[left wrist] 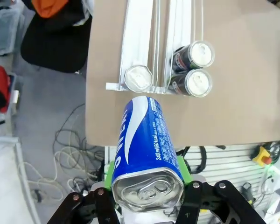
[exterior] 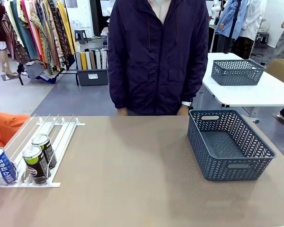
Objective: Retrieve and store the cans from the dispenser.
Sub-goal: Pick up one can from the Automatic Can Dispenser and place it in the middle of the table.
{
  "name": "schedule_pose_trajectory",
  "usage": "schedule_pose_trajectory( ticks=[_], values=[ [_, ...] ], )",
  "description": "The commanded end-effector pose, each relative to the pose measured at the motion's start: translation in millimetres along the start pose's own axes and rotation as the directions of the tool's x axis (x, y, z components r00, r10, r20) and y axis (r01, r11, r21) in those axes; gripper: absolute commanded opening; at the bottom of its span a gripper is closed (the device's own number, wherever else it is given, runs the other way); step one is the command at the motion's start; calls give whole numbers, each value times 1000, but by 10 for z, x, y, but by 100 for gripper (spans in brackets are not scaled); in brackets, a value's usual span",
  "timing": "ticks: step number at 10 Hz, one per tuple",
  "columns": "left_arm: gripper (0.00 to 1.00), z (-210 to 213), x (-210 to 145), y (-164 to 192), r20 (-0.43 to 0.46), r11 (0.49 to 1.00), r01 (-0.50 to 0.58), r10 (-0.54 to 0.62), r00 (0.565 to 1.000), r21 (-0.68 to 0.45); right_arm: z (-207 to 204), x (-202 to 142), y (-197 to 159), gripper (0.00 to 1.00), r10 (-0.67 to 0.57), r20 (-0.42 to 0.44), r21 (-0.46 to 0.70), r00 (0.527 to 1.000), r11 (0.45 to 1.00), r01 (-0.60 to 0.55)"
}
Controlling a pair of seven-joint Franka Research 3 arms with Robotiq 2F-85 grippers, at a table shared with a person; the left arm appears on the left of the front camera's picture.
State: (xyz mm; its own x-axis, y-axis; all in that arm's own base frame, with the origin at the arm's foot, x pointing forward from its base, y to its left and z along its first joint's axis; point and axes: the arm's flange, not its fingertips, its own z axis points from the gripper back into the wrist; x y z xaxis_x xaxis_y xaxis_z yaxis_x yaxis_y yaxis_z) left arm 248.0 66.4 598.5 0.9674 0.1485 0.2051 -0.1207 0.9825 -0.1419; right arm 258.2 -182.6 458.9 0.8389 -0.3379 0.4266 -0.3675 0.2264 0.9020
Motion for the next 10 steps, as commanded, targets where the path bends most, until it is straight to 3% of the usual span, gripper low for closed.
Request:
schedule_pose_trajectory(
  ticks=[1, 4, 5, 7, 8, 10],
  values=[
    [0, -68, 12, -106, -56, 999, 15, -13, 998, 50, -16, 40, 39, 100, 7, 23, 21, 1000, 1000, -7],
    [0, -85, 10, -89, -46, 1000, 13, -12, 999, 24, -16, 40, 39, 100, 7, 23, 21, 1000, 1000, -7],
    [0, -89, 109, -269, -8, 1000, 3, -3, 1000, 11, -16, 40, 39, 100, 7, 23, 21, 1000, 1000, -7],
    [0, -34, 461, -956, 96, 999, 32, -34, 995, 23, -16, 40, 39, 100, 7, 23, 21, 1000, 1000, -7],
    [0, -76, 669, -1401, 108, 995, 95, -96, 990, 15, -16, 40, 39, 100, 7, 23, 21, 1000, 1000, -7],
    [0, -392, 956, -2380, 34, 963, 271, -270, 962, 0, -16, 40, 39, 100, 7, 23, 21, 1000, 1000, -7]
  ],
)
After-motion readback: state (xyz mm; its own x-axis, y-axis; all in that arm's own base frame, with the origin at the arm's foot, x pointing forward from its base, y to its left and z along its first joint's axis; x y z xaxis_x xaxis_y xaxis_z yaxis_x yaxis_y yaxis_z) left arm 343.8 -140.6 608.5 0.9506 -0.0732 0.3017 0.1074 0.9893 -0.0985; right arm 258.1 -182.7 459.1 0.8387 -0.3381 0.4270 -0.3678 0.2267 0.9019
